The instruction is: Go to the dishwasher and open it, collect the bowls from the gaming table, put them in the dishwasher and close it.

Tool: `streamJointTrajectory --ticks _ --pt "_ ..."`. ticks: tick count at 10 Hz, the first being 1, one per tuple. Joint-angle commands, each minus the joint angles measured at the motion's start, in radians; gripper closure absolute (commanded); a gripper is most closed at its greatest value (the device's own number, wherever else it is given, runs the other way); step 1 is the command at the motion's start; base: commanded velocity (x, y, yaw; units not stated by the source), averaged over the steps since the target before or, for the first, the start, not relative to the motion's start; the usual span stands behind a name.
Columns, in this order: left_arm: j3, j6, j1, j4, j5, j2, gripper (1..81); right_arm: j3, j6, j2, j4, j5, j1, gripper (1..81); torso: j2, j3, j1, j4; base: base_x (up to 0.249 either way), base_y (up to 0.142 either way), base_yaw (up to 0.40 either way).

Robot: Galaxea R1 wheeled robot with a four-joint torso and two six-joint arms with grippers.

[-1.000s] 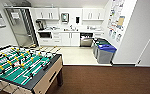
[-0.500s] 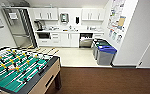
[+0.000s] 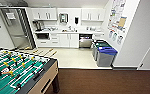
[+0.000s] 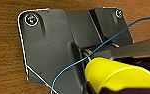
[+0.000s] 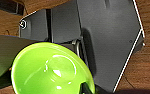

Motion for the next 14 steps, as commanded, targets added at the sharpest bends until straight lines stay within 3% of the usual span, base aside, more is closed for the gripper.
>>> streamJointTrajectory --ticks 1,6,14 --pt "-0.001 0.008 -0.024 0.013 0.035 -0.010 81.1 0.008 -0.002 0.005 -0.005 -0.049 0.035 81.1 0.000 0.000 0.000 0.000 0.150 -0.076 0.000" --pt "-0.001 0.008 -0.022 0.014 0.035 -0.007 81.1 0.008 -0.002 0.005 -0.005 -0.049 0.035 81.1 0.000 0.000 0.000 0.000 0.150 -0.076 0.000" --pt "-0.001 0.006 -0.024 0.014 0.034 -0.007 81.1 0.008 -0.002 0.002 -0.005 -0.049 0.035 81.1 0.000 0.000 0.000 0.000 0.151 0.000 0.000"
